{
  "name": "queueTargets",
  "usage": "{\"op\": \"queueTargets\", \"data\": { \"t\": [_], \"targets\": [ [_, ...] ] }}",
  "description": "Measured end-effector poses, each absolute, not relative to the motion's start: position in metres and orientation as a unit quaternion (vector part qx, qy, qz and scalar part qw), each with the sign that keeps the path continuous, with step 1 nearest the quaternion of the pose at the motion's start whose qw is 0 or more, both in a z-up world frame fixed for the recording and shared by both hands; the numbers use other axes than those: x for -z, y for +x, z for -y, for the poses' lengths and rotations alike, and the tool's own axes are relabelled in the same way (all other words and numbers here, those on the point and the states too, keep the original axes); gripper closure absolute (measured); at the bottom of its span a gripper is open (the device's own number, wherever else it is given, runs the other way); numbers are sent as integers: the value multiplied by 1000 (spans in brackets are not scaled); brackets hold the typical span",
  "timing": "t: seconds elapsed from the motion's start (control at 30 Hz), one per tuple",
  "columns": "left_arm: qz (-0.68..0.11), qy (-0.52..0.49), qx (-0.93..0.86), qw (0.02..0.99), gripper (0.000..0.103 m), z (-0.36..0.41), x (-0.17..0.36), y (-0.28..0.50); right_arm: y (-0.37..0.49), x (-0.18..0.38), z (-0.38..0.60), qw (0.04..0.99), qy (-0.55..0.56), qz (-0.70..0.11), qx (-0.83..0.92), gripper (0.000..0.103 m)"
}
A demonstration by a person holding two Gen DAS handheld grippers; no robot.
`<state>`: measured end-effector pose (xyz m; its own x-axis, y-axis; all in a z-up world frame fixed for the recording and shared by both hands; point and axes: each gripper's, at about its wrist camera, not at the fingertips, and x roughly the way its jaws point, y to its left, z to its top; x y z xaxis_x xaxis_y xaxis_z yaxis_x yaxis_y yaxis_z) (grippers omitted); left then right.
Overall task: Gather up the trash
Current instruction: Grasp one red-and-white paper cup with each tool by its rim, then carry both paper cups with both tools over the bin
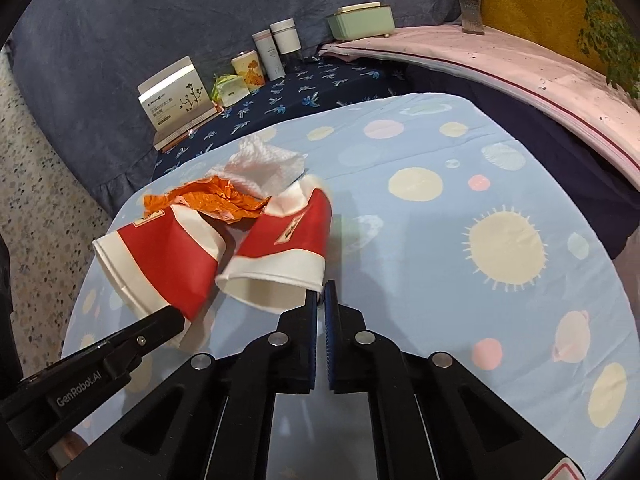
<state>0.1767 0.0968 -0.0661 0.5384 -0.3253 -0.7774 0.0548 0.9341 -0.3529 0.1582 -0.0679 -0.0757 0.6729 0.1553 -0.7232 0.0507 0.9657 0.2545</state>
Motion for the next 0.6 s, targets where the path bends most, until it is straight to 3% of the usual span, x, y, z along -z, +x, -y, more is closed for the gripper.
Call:
{"op": "queueTargets", "data": {
  "t": [0.6],
  "targets": [
    [-448, -113, 163, 872, 101, -8, 13, 131, 95, 12, 156, 927, 147, -344, 10, 100]
  ]
}}
